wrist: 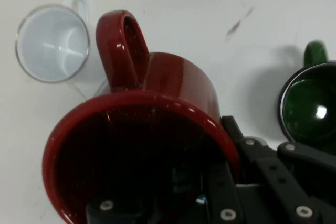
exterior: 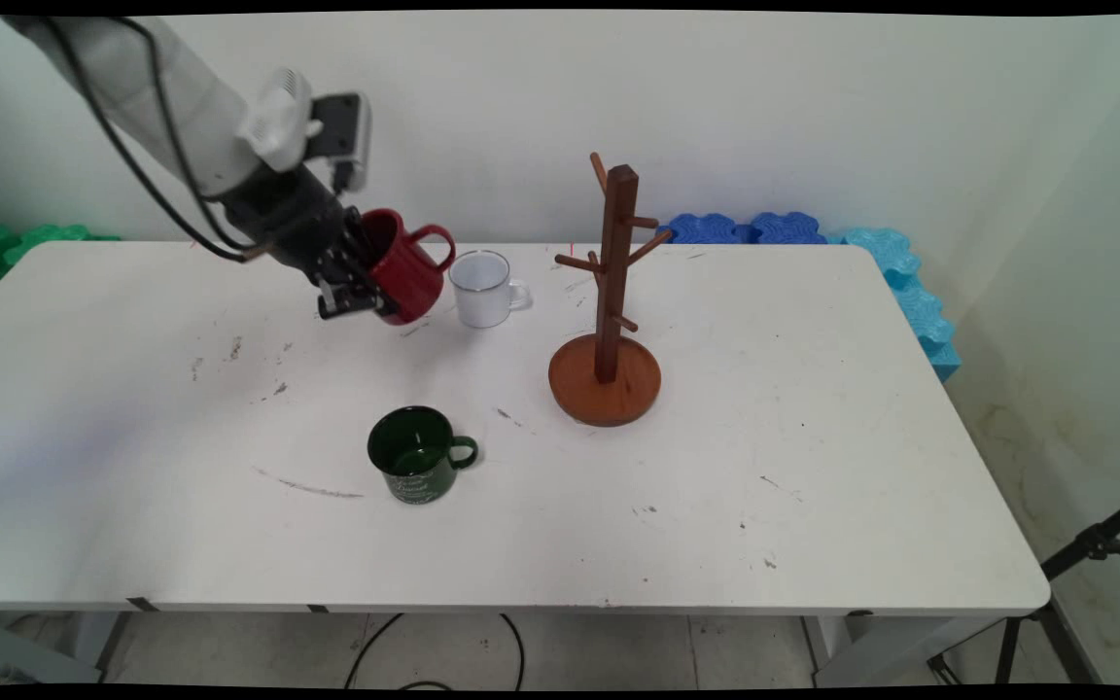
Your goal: Place the picked object on the table
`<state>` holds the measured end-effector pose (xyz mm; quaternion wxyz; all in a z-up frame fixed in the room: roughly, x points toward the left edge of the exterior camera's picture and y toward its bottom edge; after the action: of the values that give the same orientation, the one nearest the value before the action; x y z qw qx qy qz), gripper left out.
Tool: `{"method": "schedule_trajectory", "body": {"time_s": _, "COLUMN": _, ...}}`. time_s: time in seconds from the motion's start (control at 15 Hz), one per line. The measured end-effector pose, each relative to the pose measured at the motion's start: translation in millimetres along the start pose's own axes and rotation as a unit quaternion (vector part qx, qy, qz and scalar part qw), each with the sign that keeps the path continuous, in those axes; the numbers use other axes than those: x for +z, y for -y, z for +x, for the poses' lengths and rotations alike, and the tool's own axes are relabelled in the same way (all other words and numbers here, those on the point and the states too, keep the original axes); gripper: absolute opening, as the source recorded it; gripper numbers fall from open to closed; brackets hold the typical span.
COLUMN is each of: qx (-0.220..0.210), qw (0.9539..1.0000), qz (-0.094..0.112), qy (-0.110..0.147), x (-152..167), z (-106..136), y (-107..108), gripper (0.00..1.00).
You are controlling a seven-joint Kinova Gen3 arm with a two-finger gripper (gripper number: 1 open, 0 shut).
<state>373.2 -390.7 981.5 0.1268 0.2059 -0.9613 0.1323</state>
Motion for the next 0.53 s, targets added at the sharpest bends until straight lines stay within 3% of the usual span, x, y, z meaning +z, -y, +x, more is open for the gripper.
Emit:
{"method": "schedule_trajectory", "body": {"time_s": 0.27, "qx": 0.003, "qw": 0.999, "qz": 0.001, "qy": 0.044, "x": 36, "z": 15, "y": 0, "gripper": 0.0}}
{"method": "schedule_trajectory", "body": {"time_s": 0.53, "qx": 0.002, "qw": 0.9973, "qz": -0.01, "qy": 0.073, "x": 70, "z": 27, "y": -5, "gripper": 0.0}}
